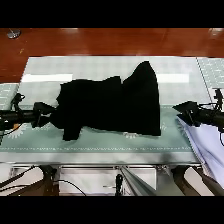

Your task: Fold the shirts.

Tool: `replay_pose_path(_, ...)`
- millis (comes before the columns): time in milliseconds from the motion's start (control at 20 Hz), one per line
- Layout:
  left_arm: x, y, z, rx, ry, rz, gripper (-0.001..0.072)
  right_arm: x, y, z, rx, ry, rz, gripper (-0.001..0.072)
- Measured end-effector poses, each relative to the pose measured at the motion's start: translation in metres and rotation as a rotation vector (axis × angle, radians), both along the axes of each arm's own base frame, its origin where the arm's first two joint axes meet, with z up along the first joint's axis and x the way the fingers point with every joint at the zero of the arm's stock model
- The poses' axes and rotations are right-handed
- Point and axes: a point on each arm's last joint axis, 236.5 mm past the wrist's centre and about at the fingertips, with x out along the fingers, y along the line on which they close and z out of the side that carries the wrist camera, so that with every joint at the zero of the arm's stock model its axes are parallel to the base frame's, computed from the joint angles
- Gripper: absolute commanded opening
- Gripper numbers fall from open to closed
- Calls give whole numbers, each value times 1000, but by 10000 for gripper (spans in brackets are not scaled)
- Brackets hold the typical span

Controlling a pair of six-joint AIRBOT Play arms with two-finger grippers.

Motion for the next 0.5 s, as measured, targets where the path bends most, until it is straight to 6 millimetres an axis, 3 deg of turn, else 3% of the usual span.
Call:
replay_pose_path(200,9,-7,-6,11,-18,0,23,-11,3,-9,-9,28,28,627)
replay_pose_path(350,10,-8,-7,15,-20,-2,23,-32,6,-25,-40,124,66,627)
replay_pose_path(500,11,-10,-7,13,-23,-4,23,-55,21,-43,-72,235,159,627)
